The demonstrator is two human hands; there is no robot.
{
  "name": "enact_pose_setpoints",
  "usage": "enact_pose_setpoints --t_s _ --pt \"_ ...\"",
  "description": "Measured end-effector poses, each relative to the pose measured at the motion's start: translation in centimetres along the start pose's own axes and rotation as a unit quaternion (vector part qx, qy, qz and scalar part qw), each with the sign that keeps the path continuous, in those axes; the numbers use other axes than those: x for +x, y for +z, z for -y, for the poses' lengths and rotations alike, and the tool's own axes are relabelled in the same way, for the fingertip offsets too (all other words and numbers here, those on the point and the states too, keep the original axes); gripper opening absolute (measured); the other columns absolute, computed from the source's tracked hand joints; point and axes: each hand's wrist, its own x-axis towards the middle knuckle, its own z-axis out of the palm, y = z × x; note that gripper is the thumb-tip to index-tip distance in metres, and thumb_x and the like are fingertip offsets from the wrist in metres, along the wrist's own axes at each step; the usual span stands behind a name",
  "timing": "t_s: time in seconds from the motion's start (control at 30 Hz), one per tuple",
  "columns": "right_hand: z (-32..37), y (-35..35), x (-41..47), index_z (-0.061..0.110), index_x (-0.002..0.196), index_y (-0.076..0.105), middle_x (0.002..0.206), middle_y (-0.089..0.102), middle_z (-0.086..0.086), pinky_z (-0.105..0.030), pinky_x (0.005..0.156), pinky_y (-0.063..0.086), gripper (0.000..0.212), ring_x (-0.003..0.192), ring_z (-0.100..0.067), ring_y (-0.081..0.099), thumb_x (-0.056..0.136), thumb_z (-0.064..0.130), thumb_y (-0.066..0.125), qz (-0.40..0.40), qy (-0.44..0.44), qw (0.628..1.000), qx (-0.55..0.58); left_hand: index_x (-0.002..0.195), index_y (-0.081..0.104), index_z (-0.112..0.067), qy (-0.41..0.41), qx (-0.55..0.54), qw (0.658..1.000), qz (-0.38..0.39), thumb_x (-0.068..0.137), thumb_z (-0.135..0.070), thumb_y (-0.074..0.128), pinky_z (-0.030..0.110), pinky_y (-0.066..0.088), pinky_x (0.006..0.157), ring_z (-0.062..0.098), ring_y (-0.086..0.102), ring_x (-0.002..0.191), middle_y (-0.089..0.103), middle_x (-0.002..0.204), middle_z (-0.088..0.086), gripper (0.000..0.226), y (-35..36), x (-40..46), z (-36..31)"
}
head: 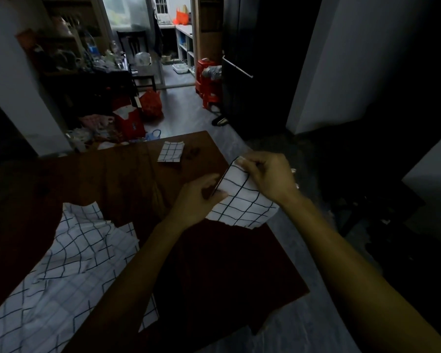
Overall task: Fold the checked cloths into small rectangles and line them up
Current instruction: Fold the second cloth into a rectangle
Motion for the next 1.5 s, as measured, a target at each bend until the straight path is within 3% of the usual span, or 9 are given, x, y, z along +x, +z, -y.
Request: enact_pose_setpoints --t_s 0.17,0.43,0.67,0.8,0.97,1.13,1.3,1.43,1.5 --pt "0.9 0.6 -0.2 0.015 0.100 0.074 0.102 0.072 0.000 -0.032 0.086 0.052 0.017 0.092 -0.012 0.066 0.090 0.023 0.062 -0.023 -0.056 0.998 -0.016 0.099 0.066 -0.007 0.033 0.104 0.994 -0.031 0.087 -0.017 0.064 0.001 0.036 0.064 0.001 0.055 0.078 0.069 0.094 0.003 0.015 0.4 1.4 -0.6" --pt "0.6 0.7 -0.6 0.015 0.099 0.074 0.096 0.072 0.000 -0.029 0.078 0.053 0.014 0.085 -0.012 0.066 0.089 0.019 0.065 -0.060 -0.097 0.993 -0.009 0.092 0.067 -0.004 -0.009 0.130 0.988 -0.084 0.088 -0.017 0.061 0.009 0.032 0.063 0.012 0.056 0.079 0.067 0.090 0.005 0.015 0.5 1.9 0.3" --pt "2.7 -0.6 -1.6 0.004 0.079 0.070 0.074 0.070 -0.002 -0.015 0.052 0.045 0.049 0.056 -0.007 0.062 0.098 0.038 0.041 0.148 0.170 0.956 0.186 0.100 0.068 -0.011 0.004 0.057 0.991 -0.120 0.087 0.002 0.053 0.003 0.038 0.075 0.006 0.058 0.092 0.066 0.102 -0.001 0.023 -0.1 2.0 -1.1" --pt "0.1 0.7 -1.6 0.015 0.115 0.065 0.110 0.068 0.001 -0.021 0.086 0.050 0.025 0.097 -0.005 0.062 0.096 0.025 0.053 0.102 0.139 0.982 0.081 0.099 0.065 -0.020 0.049 0.072 0.995 -0.038 0.087 0.003 0.053 0.001 0.040 0.076 -0.008 0.056 0.089 0.063 0.098 -0.011 0.029 -0.4 1.9 -1.9" --pt "-1.3 1.3 -2.1 0.012 0.136 0.048 0.137 0.051 -0.003 -0.023 0.109 0.034 0.055 0.126 -0.012 0.046 0.086 -0.010 0.051 0.180 0.150 0.968 0.092 0.096 0.065 -0.018 0.090 0.032 0.993 -0.065 0.084 0.006 0.055 0.009 0.043 0.085 -0.004 0.059 0.095 0.065 0.098 -0.008 0.029 -1.4 2.0 -2.0" --pt "-3.5 0.2 -3.4 0.020 0.142 0.039 0.142 0.044 0.002 0.000 0.091 0.032 0.072 0.127 -0.003 0.039 0.081 -0.015 0.053 0.249 0.190 0.943 0.111 0.092 0.066 -0.010 -0.007 -0.035 0.983 -0.182 0.083 0.011 0.048 0.017 0.046 0.083 -0.001 0.059 0.086 0.065 0.097 0.006 0.029 -2.9 2.1 -1.5" --pt "-4.4 0.2 -5.0 0.033 0.146 0.027 0.142 0.038 0.014 -0.020 0.104 0.035 0.086 0.129 -0.003 0.037 0.078 0.004 0.071 0.308 0.225 0.915 0.133 0.079 0.068 -0.017 -0.144 -0.158 0.956 -0.203 0.089 -0.001 0.053 0.032 0.051 0.074 0.017 0.062 0.081 0.066 0.084 0.001 0.024 -3.0 2.3 -1.3" --pt "-3.3 0.7 -5.7 0.031 0.115 0.057 0.100 0.058 0.026 0.001 0.074 0.041 0.047 0.104 0.014 0.054 0.075 0.022 0.079 0.221 0.248 0.926 0.181 0.079 0.068 -0.015 -0.223 -0.216 0.929 -0.200 0.088 -0.001 0.055 0.042 0.054 0.081 0.030 0.062 0.090 0.067 0.094 0.014 0.021 -2.6 2.3 -1.3" --pt "-2.7 1.1 -5.8 0.027 0.105 0.060 0.092 0.059 0.026 -0.005 0.083 0.046 0.029 0.083 0.022 0.056 0.082 0.014 0.073 0.136 0.240 0.931 0.241 0.075 0.066 -0.015 -0.244 -0.228 0.924 -0.187 0.089 -0.002 0.054 0.037 0.053 0.075 0.025 0.061 0.083 0.065 0.084 0.009 0.023 -2.2 2.3 -1.6"
